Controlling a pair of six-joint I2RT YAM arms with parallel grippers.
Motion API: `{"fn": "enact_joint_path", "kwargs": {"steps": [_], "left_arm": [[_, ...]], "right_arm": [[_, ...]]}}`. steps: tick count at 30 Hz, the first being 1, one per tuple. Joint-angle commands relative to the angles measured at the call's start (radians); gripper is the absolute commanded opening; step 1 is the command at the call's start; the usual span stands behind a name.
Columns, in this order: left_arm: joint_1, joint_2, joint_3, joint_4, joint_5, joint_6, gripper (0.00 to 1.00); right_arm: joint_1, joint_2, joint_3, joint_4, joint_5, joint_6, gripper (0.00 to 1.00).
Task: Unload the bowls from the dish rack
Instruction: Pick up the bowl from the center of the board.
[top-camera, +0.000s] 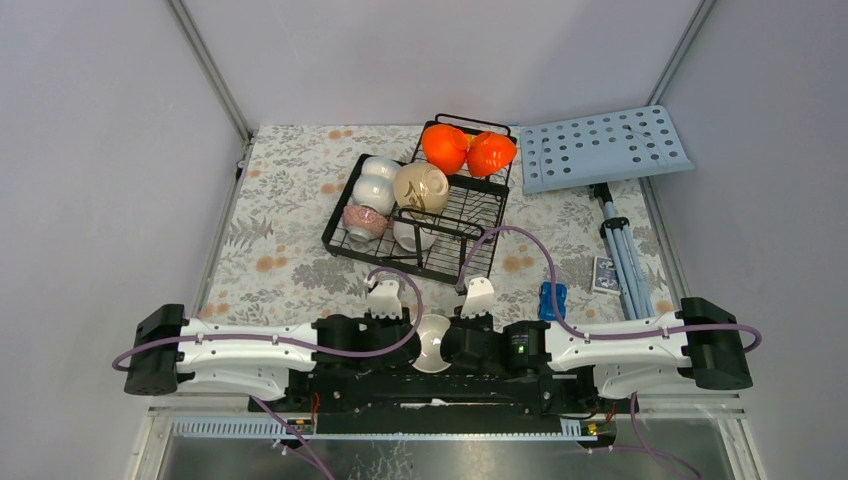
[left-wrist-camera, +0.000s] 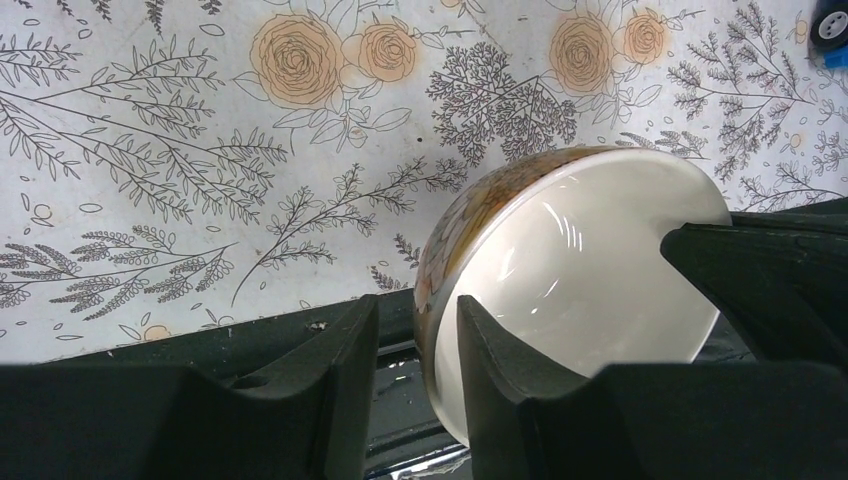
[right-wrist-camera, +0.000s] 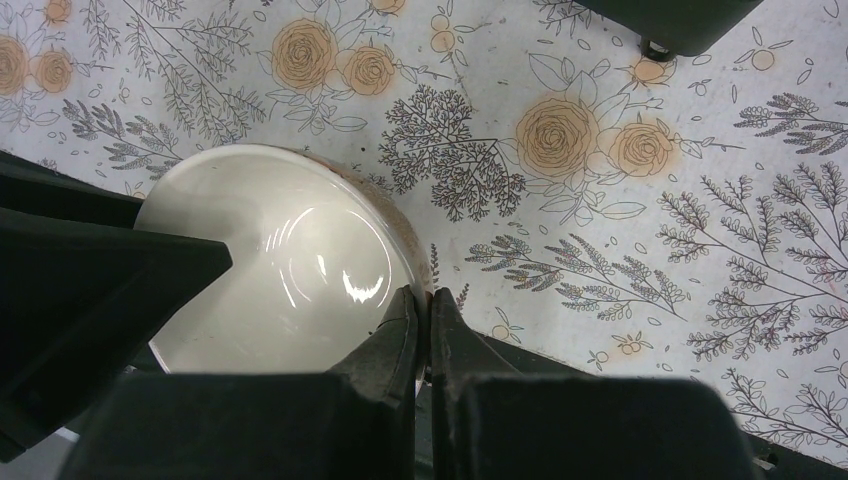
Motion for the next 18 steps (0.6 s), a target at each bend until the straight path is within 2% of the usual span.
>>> {"fn": "enact_joint_path", "kwargs": {"steps": [1,9,11,16,18], "left_arm": [[-0.002,-0.018,0.034,-0.011,-0.028,-0.006,0.35],[-0.002,-0.004,0.042,-0.018,-0.032,0.003,0.30],[-0.002,0.006,0.043,-0.019,-0.030,0.003,0.25],[-0.002,0.024,0.048,-0.017,-0.026,0.005,0.03],[-0.003,0.028,0.048,-0.015,-0.026,0.005,0.00]], "right_arm": [[-0.005,-0.007,0.026,0.039,0.052,0.036,0.00],[-0.005,-0.001,0.037,0.038,0.054,0.033,0.00],[-0.005,0.002,0.038,0.041,0.050,0.030,0.00],[-0.005,0.008,0.039,0.052,0.035,0.022,0.00],[-0.005,0.005,0.035,0.060,0.027,0.020,0.00]]}}
